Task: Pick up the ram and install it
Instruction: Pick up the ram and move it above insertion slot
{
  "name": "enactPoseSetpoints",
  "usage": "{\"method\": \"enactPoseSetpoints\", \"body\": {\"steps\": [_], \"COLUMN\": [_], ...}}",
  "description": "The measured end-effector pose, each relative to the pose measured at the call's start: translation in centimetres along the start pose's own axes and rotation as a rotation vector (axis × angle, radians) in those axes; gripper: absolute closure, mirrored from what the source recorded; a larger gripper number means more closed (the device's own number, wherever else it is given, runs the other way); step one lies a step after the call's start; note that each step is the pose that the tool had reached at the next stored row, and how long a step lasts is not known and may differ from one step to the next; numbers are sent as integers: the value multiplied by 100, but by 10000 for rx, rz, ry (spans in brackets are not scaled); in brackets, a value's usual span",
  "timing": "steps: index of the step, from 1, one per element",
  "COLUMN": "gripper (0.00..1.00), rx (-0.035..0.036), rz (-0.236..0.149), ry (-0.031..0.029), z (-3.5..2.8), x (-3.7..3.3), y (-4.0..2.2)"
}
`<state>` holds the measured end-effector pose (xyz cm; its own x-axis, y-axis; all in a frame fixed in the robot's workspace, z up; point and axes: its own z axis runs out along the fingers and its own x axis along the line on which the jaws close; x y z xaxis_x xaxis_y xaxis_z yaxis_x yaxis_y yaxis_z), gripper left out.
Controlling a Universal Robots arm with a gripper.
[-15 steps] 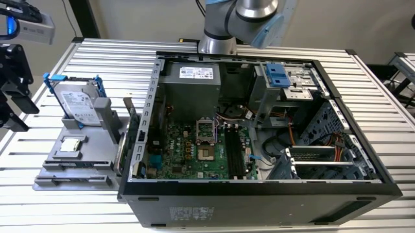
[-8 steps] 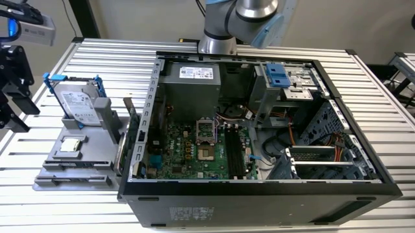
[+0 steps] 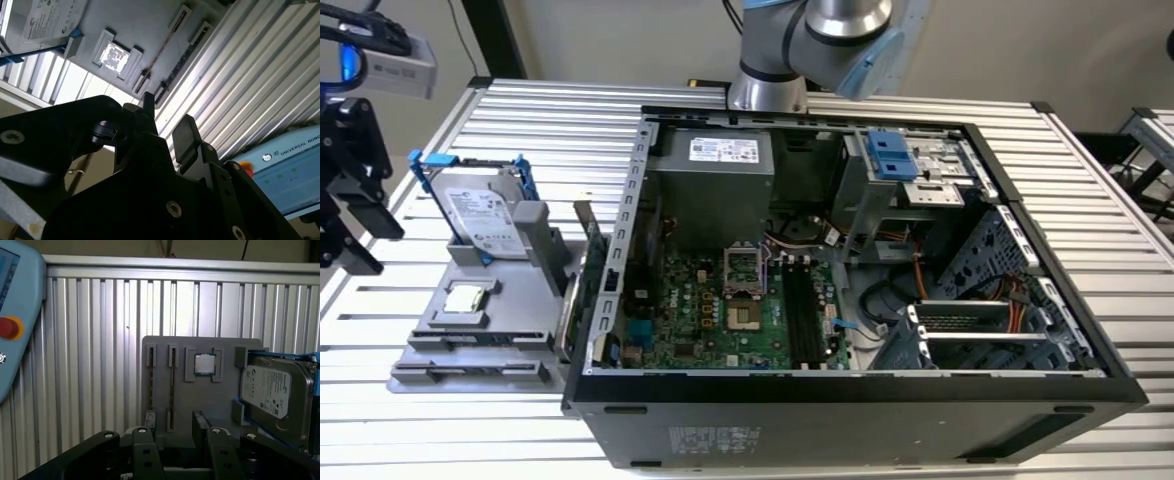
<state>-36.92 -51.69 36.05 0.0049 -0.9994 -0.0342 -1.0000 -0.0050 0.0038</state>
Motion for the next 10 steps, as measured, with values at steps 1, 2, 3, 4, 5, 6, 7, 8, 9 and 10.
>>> {"method": "enactPoseSetpoints", "body": {"steps": [1,2,3,4,5,6,7,8,9,10], "gripper": [0,0,0,0,0,0,0,0,0,0], "rx": [0,0,0,0,0,0,0,0,0,0], "rz": [0,0,0,0,0,0,0,0,0,0], "ry": [0,0,1,1,0,0,0,0,0,0], "z": [5,9,14,18,23,29,34,39,44,49], "x": [0,0,0,1,1,1,1,1,2,2], "y": [0,0,0,0,0,0,0,0,0,0]}}
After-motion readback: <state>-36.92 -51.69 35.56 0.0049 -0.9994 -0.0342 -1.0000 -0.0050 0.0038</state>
